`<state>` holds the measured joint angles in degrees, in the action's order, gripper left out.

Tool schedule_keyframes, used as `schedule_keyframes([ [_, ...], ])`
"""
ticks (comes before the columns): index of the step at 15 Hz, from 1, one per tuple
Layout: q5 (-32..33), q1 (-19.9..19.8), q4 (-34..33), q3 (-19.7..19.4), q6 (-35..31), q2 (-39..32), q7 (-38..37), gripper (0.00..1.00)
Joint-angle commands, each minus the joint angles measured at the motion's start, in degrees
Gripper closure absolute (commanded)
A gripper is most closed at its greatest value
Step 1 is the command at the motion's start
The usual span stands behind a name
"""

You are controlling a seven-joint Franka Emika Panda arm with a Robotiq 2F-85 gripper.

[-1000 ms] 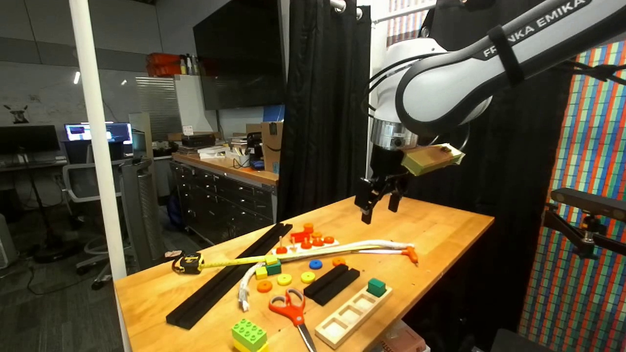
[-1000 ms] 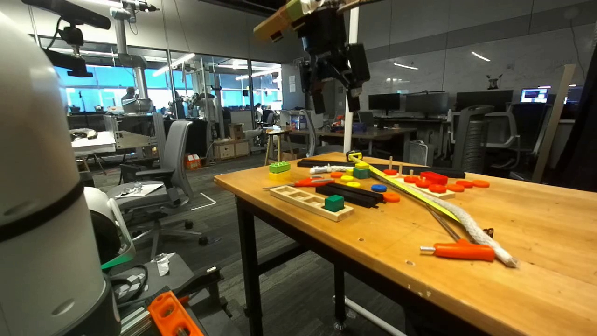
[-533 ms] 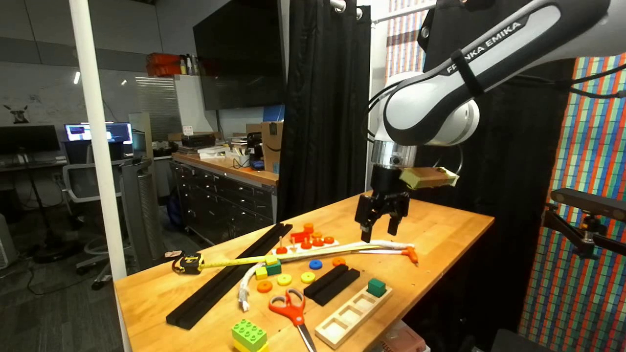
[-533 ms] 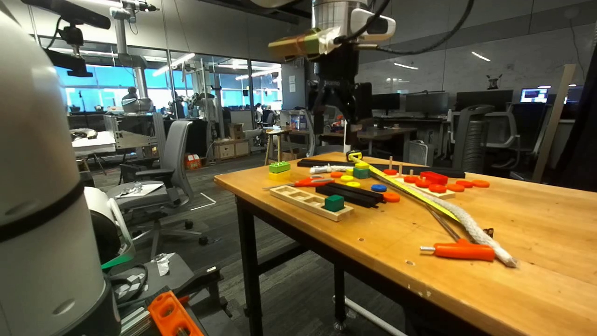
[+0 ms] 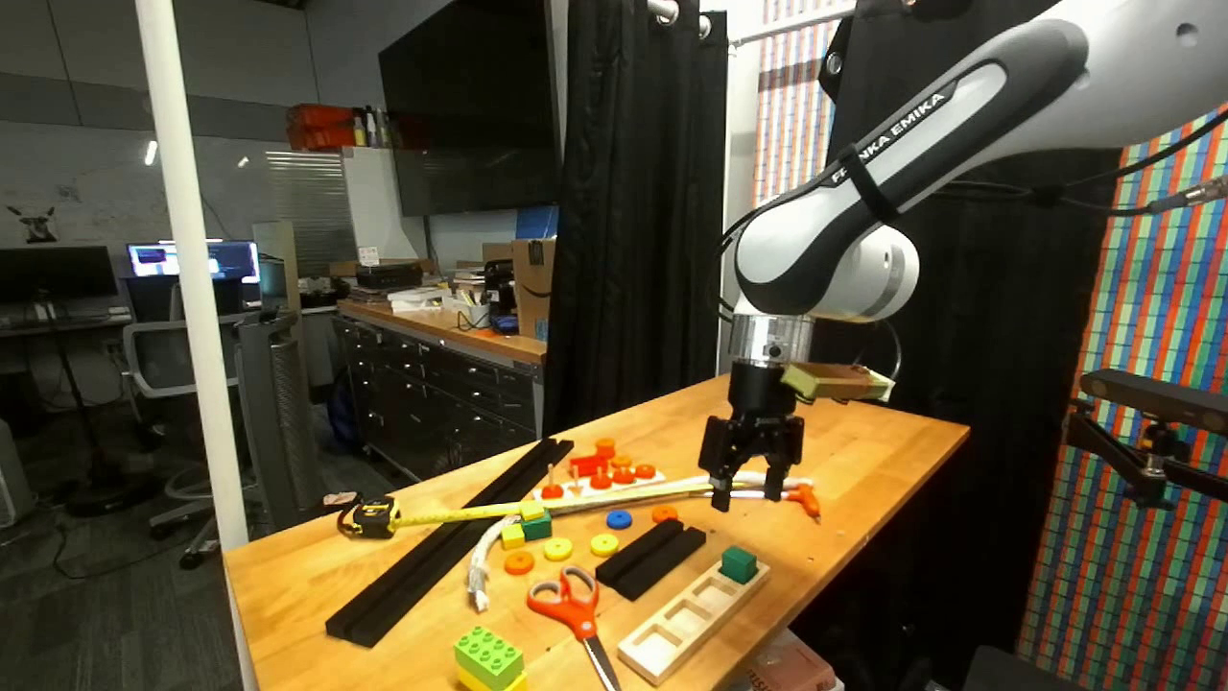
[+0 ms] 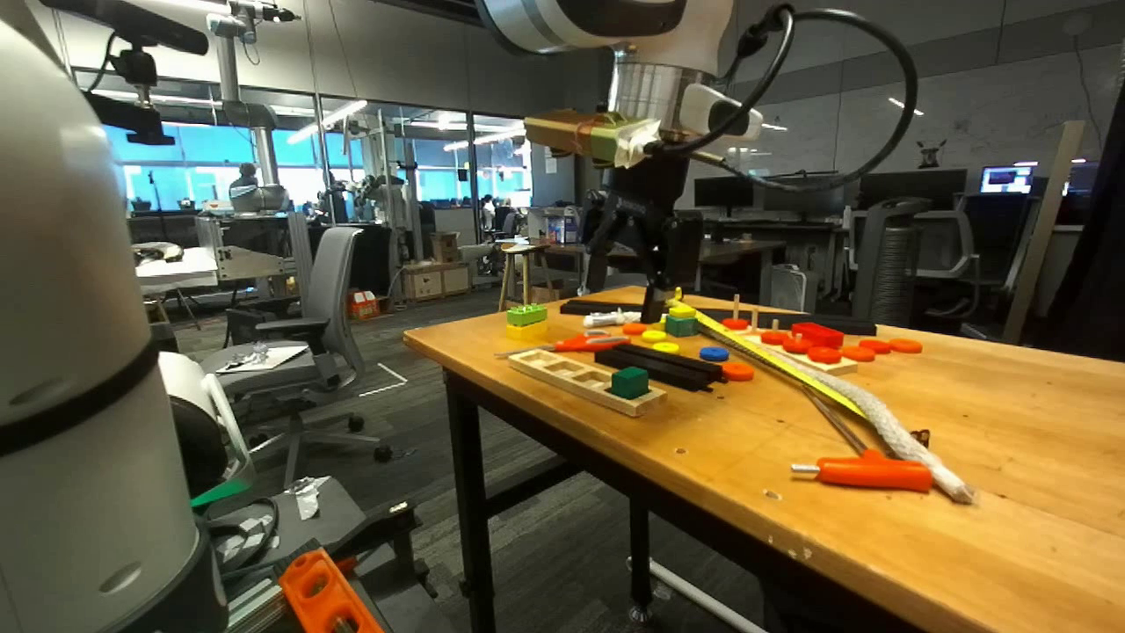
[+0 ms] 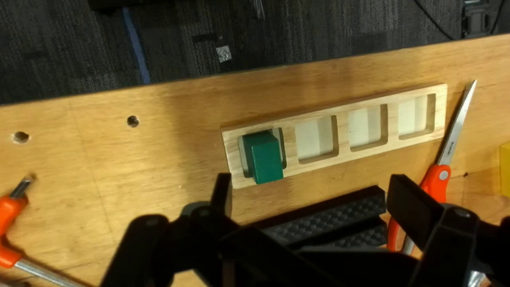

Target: Put the green block on the yellow block which is on the green block

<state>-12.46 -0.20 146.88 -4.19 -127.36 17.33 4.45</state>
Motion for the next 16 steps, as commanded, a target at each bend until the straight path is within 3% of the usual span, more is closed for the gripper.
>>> schedule_keyframes([
  [1, 0.08, 0.03, -1.01, 0.36, -0.36, -3.37, 0.22, 0.00],
  [9, 0.06, 0.03, -0.49, 0.99, -0.68, -7.53, 0.58, 0.00],
  [16, 4.96, -0.13, -1.32, 2.17, -4.58, -9.90, 0.05, 0.00],
])
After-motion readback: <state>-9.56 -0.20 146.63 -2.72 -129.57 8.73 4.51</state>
